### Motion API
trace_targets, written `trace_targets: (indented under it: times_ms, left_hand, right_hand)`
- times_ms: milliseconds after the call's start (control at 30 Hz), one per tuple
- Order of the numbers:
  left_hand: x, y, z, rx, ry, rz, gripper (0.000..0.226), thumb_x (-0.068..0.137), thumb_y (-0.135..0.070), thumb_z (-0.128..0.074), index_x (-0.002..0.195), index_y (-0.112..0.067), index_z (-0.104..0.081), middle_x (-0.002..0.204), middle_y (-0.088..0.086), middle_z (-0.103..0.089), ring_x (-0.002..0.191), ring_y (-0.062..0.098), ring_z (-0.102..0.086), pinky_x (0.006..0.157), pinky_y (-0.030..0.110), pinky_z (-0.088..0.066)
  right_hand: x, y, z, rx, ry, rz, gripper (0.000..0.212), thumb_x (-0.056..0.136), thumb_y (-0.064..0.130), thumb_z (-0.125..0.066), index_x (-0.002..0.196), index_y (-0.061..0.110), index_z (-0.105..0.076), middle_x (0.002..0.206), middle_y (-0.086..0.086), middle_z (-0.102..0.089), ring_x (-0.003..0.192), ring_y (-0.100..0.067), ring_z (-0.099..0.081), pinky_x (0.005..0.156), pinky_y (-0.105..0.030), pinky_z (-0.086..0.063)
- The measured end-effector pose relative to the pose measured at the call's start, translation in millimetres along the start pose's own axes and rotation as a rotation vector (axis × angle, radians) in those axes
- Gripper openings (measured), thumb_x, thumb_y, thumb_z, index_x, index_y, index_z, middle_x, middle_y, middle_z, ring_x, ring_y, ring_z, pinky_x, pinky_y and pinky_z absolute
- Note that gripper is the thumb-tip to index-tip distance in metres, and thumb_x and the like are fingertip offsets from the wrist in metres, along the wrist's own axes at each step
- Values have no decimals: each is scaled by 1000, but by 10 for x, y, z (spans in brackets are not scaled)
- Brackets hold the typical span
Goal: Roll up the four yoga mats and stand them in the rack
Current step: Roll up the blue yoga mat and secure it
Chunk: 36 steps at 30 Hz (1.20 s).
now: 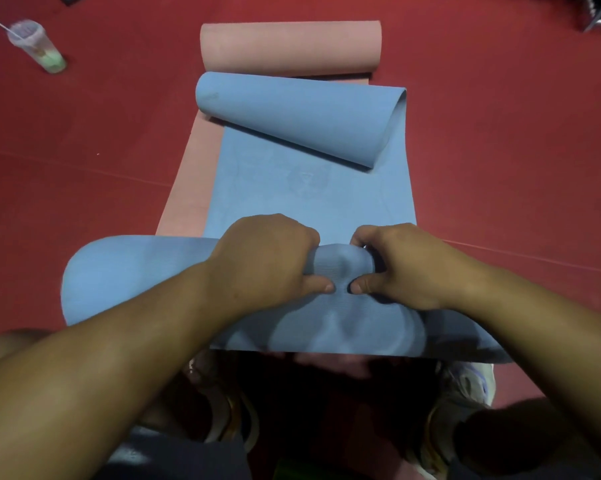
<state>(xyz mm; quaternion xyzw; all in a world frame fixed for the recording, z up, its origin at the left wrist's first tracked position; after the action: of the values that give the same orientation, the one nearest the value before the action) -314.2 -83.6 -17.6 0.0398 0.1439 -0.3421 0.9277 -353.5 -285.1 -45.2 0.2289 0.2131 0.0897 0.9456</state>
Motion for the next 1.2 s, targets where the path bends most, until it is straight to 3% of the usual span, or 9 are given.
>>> trace_targets:
  times_ms: [200, 267, 367, 467, 600, 700, 800, 1000, 1200]
  left_hand:
    - [-32, -48, -63, -12, -87, 42, 53, 90, -65, -55, 120, -22, -56, 108, 2, -52, 97, 23, -51, 74, 35, -42]
    - [-61, -104, -128, -31, -148, 33, 46, 93, -60, -49, 116, -20, -52, 105, 3, -54, 93, 25, -52, 74, 37, -42]
    - [-81, -126, -107, -65, -162, 53, 55, 86, -76, -36, 91, -22, -42, 84, -3, -46, 77, 21, -48, 64, 36, -36]
    - [-66, -88, -34, -32, -105, 106, 56, 83, -79, -49, 85, -25, -35, 74, -8, -36, 72, 19, -43, 61, 34, -30]
    - [-53, -62, 32, 7, -90, 117, 60, 78, -80, -59, 74, -26, -32, 76, -6, -39, 75, 18, -42, 62, 34, -31]
    - [-61, -99, 81, 14, -97, 134, 56, 78, -79, -59, 77, -26, -40, 80, -5, -41, 77, 19, -44, 61, 33, -30]
    - [-45, -131, 96, 31, -76, 119, 55, 79, -78, -58, 79, -25, -41, 75, -6, -41, 73, 20, -45, 59, 33, -28]
    - [-59, -97, 144, -22, 52, 61, 53, 81, -76, -59, 80, -25, -44, 71, -9, -41, 75, 20, -48, 61, 33, -33]
    - [-228, -102, 211, 42, -73, 64, 57, 82, -69, -64, 106, -20, -51, 102, 2, -52, 95, 26, -54, 72, 36, -34]
  right_hand:
    - [-2, 117, -8, -113, -33, 29, 38, 87, 47, -71, 87, 26, -39, 86, -1, -59, 82, -26, -54, 65, -36, -37]
    - [1, 154, 65, -140, -66, 33, 44, 83, 51, -73, 80, 27, -36, 77, 3, -53, 76, -25, -51, 61, -35, -32]
    - [6, 183, 130, -209, -47, 83, 45, 80, 62, -70, 82, 29, -39, 77, 4, -46, 76, -23, -48, 62, -36, -35]
    - [-7, 219, 136, -181, -97, 57, 47, 79, 63, -70, 87, 25, -43, 84, 0, -50, 82, -28, -51, 70, -40, -46]
    - [-76, 312, 90, -271, -212, 25, 47, 79, 60, -69, 88, 21, -44, 84, -2, -48, 82, -28, -46, 73, -40, -42]
    - [-124, 385, 19, -288, -322, 48, 36, 82, 44, -72, 83, 19, -46, 87, -8, -44, 83, -32, -47, 73, -40, -41]
    - [-131, 362, 12, -202, -192, -17, 38, 89, 43, -67, 86, 19, -38, 87, -4, -39, 85, -29, -46, 70, -36, -37]
    - [-185, 390, 76, -154, -70, -39, 36, 88, 49, -65, 87, 21, -41, 81, 2, -47, 76, -26, -48, 65, -33, -37]
    - [-224, 513, 175, -293, -139, 20, 35, 92, 52, -58, 89, 23, -38, 103, -4, -64, 96, -28, -59, 72, -34, -38]
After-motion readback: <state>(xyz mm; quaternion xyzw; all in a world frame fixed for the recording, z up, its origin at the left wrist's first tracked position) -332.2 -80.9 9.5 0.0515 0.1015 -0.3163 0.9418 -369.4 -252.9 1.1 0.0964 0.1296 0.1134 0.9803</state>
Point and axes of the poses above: each hand's wrist, its own x-axis towards the middle knuckle, its own z-axis out of the back of the hand, y = z × x, the point moved 1 cm from there along x, towards the middle knuckle
